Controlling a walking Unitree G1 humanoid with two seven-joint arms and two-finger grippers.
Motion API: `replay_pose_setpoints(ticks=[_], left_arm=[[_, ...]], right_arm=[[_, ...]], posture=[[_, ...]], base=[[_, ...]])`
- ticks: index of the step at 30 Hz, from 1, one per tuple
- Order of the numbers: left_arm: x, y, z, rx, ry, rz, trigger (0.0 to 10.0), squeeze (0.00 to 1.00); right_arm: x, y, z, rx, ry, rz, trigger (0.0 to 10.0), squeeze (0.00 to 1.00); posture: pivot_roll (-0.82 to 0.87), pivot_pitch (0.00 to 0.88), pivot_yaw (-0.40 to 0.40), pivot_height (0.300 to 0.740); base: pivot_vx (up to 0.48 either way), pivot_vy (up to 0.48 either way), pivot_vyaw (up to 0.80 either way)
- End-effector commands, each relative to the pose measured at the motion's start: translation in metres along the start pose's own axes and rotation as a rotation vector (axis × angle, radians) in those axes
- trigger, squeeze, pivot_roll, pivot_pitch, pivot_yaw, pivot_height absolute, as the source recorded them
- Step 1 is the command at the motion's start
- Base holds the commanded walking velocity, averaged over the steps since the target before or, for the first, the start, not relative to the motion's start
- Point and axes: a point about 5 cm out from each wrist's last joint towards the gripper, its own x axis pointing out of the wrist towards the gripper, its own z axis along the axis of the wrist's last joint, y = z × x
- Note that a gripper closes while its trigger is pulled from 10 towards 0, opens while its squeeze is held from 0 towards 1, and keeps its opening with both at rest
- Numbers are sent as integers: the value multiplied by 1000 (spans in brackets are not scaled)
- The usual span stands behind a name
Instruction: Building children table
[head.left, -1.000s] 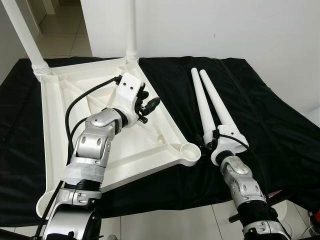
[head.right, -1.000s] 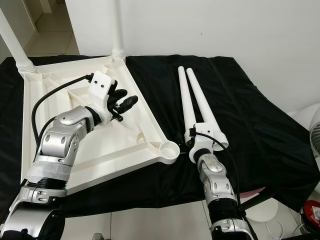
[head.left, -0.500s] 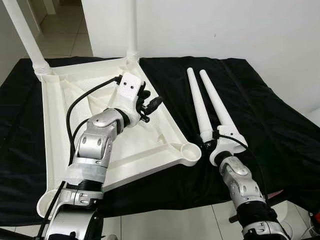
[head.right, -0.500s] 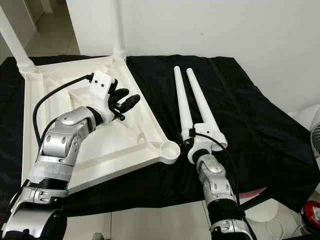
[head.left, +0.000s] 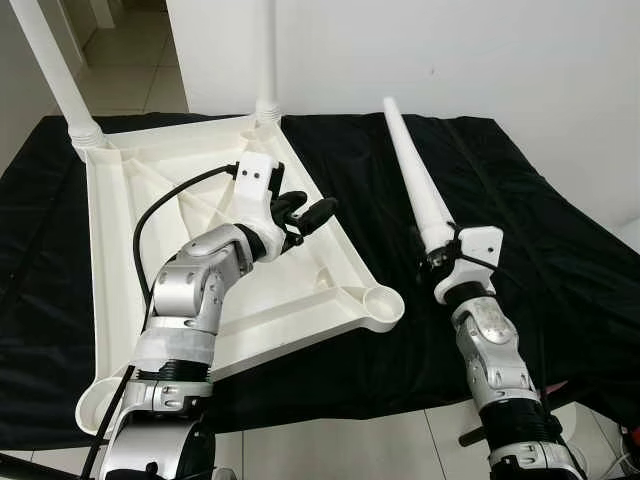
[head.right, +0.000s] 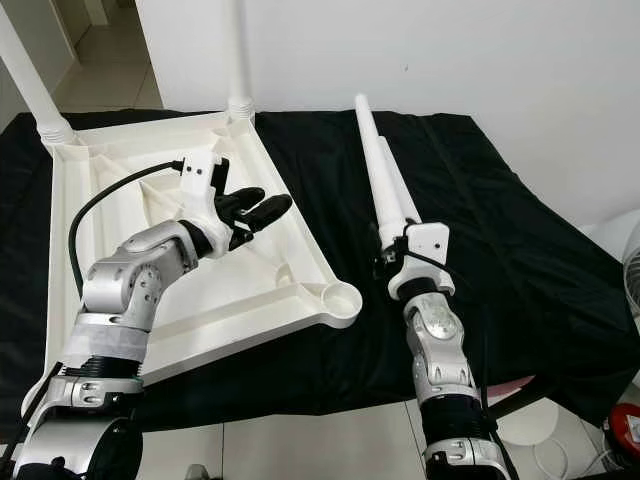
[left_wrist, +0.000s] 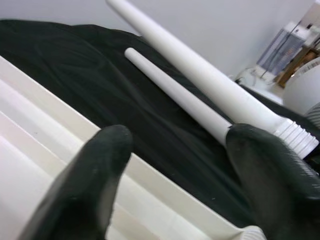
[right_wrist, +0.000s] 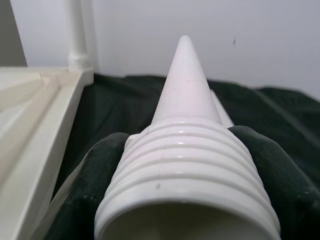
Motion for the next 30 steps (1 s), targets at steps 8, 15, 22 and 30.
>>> replay_pose_setpoints(ticks=[8,15,22,30], left_arm=[[10,-10,14,-136,32,-150,10000,0],[17,-7,20,-249,68,-151,10000,0],[26,-1,19,-273,155,-105,10000,0],[26,3,14,-276,203,-74,10000,0]], right_arm=[[-5,32,18,-41,-123,209,10000,0],[-11,56,19,-77,-138,357,10000,0],[-11,68,23,-104,-164,425,10000,0],[-11,72,28,-116,-188,431,10000,0]], posture=[[29,37,-36,740],[23,26,-31,740],[18,19,-24,740],[14,16,-17,740]], base=[[0,0,0],[0,0,0],[0,0,0],[0,0,0]])
